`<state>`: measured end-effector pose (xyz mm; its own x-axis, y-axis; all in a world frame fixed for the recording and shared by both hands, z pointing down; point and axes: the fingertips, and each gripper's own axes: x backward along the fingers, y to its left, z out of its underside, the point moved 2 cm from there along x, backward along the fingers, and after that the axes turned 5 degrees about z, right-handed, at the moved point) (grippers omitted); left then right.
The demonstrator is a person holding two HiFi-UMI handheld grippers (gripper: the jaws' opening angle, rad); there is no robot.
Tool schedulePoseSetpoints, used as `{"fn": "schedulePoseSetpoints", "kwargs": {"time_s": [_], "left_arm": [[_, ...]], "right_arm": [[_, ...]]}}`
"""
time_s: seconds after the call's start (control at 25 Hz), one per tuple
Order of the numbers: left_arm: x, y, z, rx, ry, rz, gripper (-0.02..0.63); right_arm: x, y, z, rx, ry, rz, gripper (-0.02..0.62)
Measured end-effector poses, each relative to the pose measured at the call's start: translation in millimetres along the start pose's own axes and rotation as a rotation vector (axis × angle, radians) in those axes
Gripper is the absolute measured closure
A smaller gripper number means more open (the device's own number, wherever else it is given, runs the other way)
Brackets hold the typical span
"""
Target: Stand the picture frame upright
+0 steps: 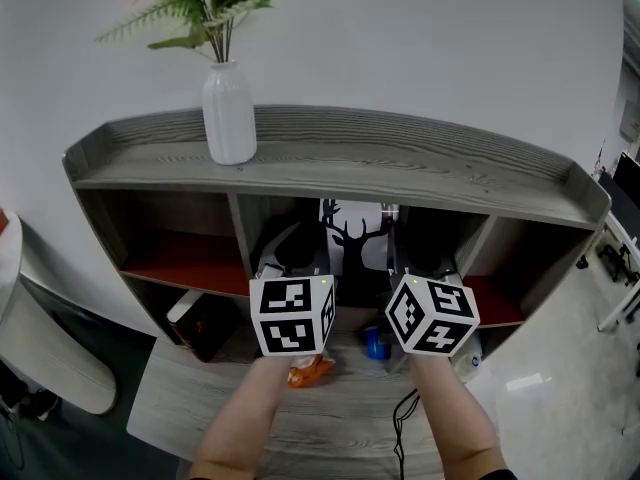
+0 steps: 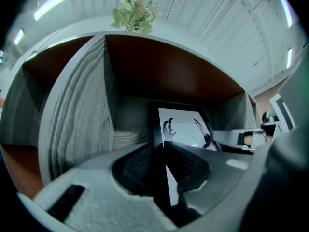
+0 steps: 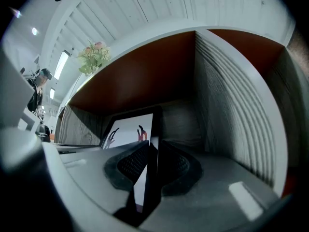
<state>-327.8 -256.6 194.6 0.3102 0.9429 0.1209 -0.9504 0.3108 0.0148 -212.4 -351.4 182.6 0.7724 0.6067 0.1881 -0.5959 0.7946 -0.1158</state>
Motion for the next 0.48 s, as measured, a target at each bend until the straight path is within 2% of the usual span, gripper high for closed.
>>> {"fn": "schedulePoseSetpoints", "kwargs": {"time_s": [0.48], "left_arm": [[-4.3,1.2,-0.6,-0.017,-0.003,-0.014,0.537]], "right_arm": [[-6.4,-0.9,-0.2,0.026,0.006,-0.001,0.534]]}}
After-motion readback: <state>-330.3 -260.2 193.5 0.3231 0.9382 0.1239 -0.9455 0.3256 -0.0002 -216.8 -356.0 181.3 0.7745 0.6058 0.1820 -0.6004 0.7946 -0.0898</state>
